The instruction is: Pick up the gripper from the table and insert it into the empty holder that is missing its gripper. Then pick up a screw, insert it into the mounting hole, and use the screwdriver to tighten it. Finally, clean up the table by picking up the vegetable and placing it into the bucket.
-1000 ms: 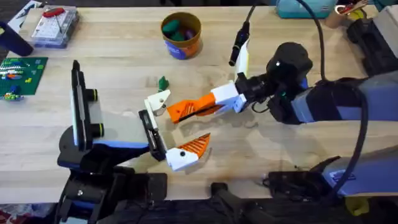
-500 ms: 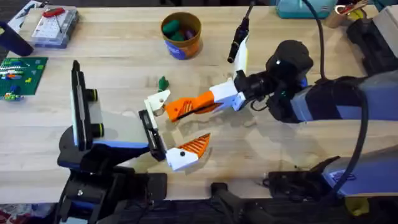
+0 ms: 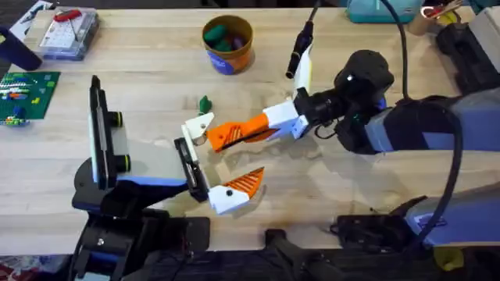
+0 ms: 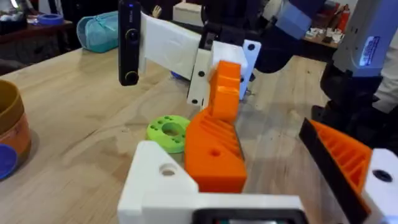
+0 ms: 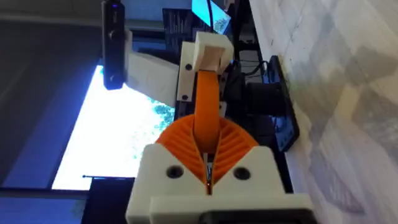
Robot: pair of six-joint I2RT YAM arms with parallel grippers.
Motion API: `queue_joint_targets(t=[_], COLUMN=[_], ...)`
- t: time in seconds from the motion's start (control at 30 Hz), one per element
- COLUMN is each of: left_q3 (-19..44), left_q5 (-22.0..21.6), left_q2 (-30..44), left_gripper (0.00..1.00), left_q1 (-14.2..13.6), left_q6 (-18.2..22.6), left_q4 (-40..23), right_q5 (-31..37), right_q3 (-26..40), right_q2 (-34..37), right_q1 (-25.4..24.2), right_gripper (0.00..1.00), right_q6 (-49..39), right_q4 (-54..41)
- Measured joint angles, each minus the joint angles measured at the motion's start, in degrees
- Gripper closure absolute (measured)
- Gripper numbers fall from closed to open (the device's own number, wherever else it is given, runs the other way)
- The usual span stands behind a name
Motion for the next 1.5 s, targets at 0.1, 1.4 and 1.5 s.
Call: queue_joint_targets(t=[0.1, 1.4, 1.5], left_q3=[0.0, 0.0, 0.0], left_q5=[0.0, -0.1, -0.1], left_q2=[0.0, 0.0, 0.0], left_gripper=[0.014, 0.014, 0.014], left_q1=[0.0, 0.0, 0.0], left_q6=[0.0, 0.0, 0.0], left_q4=[0.0, 0.0, 0.0], right_q5=[0.2, 4.0, 4.4], right_q3=[0.0, 0.0, 0.0], right_q2=[0.0, 0.0, 0.0], right_q1=[0.1, 1.4, 1.5], right_gripper=[0.995, 0.995, 0.995], right_q6=[0.1, 3.5, 3.5], right_q4=[0.0, -0.1, -0.1])
